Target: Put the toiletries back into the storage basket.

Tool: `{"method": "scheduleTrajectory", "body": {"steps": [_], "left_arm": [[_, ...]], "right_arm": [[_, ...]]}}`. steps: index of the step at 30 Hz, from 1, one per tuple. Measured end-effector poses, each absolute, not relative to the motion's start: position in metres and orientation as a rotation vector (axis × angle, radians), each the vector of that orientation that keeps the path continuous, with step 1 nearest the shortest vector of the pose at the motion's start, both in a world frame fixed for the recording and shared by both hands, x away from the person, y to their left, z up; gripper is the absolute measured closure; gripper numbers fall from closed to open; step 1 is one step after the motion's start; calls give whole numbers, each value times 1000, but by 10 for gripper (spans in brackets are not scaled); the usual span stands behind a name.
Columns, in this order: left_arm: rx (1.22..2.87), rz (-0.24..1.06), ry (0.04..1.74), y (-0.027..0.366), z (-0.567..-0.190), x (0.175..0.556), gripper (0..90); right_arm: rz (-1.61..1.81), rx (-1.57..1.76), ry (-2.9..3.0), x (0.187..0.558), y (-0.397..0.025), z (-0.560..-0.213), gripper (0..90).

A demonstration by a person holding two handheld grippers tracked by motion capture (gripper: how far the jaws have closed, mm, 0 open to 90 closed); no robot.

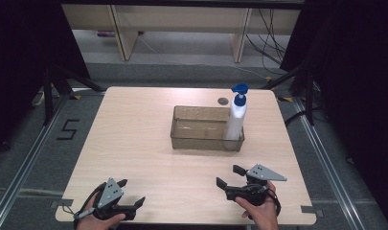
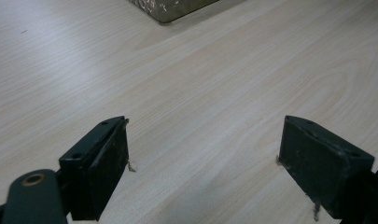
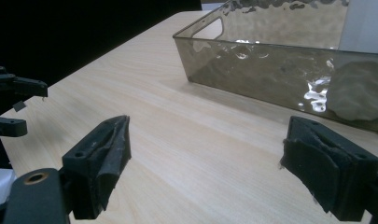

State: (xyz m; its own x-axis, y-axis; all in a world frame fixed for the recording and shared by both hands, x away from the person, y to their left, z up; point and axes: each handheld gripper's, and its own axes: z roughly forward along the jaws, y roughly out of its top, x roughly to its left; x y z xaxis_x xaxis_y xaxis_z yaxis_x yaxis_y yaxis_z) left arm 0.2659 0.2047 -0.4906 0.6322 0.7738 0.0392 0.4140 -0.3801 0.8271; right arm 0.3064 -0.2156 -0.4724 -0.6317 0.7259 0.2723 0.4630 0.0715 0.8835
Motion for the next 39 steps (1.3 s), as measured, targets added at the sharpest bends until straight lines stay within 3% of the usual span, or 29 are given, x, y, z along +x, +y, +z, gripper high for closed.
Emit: {"method": "scheduleTrajectory", "body": {"steps": [39], "left_arm": [[2000, 545, 925, 204, -492, 266, 151]], "right_arm": [[1523, 1247, 2151, 279, -217, -484, 154]]}}
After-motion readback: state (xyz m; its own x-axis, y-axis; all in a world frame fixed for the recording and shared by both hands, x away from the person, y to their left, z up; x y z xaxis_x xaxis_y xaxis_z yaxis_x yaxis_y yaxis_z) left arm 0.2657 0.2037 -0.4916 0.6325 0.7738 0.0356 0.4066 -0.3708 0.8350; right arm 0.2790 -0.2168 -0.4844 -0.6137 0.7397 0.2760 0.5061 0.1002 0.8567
